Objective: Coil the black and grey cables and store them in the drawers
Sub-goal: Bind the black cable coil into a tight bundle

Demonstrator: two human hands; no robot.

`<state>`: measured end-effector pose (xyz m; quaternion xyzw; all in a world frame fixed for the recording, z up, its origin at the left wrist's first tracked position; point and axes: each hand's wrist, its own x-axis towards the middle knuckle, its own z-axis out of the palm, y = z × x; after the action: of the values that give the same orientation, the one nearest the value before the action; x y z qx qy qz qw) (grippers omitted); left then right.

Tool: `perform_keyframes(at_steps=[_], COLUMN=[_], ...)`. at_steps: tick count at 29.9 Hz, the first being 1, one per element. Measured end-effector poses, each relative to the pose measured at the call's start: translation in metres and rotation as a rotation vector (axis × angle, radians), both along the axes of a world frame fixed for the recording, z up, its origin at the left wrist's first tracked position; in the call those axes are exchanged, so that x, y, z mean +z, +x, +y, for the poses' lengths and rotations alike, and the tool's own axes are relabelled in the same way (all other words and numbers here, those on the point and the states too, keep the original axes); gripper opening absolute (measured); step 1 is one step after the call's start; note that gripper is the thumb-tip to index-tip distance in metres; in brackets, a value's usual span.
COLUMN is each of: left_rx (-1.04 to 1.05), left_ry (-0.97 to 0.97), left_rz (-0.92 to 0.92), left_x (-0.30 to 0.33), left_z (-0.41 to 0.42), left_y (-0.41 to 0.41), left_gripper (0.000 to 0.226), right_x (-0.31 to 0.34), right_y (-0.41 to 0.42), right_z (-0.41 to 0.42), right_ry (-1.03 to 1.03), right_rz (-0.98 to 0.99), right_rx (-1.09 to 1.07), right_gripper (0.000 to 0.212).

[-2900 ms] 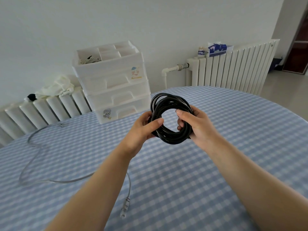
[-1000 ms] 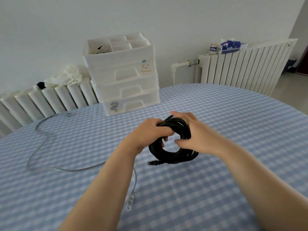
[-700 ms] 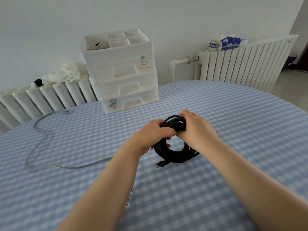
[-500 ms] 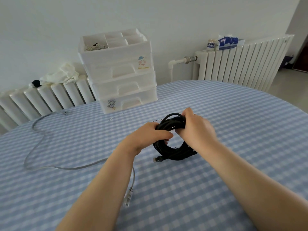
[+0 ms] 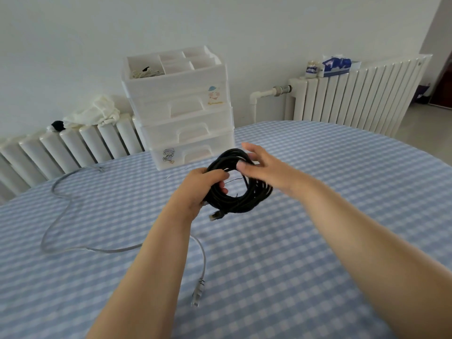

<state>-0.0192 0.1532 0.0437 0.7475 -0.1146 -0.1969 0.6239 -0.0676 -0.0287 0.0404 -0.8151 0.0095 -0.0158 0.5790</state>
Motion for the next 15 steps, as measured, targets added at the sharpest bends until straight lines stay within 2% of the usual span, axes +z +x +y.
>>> perform_keyframes(at_steps=[1,2,3,6,10,12,15], left_rx=[0.037,0.074,0.1,0.174,0.258,0.264,0.268], left_ry=[0.0,0.001,0.002,-0.028,-0.098,-0.117,-0.104], left_rz=[0.005,-0.001,-0.007,-0.019,0.004,0.028,0.035], left_x=[-0.001,-0.001,-0.001,-0.002,-0.003,-0.003,-0.005], left_z=[0.002,0.006,0.007,0.012,0.019,0.024,0.025], left_y=[0.003,0.008,0.01,0.015,0.022,0.026,0.029], left_gripper=[0.009,0.009,0.009,0.01,0.012,0.013,0.017], right_x=[-0.004,-0.009,-0.015,-0.035,-0.055,-0.053,-0.049], right_y=[0.006,0.014,0.021,0.048,0.074,0.074,0.068], right_z=[-0.006,-0.009,-0.011,-0.006,-0.001,0.004,0.02], right_ry=[0.209,0.31,0.294,-0.144,-0.729,-0.89,-0.933], right_rz=[0.02,0.016,0.003,-0.004,0.093,0.143,0.124], right_rx=[-0.002,-0.034,-0.088,-0.204,-0.072,-0.065,-0.128], right_gripper=[0.074,0.069,0.061,0.036,0.037,0.036,0.035])
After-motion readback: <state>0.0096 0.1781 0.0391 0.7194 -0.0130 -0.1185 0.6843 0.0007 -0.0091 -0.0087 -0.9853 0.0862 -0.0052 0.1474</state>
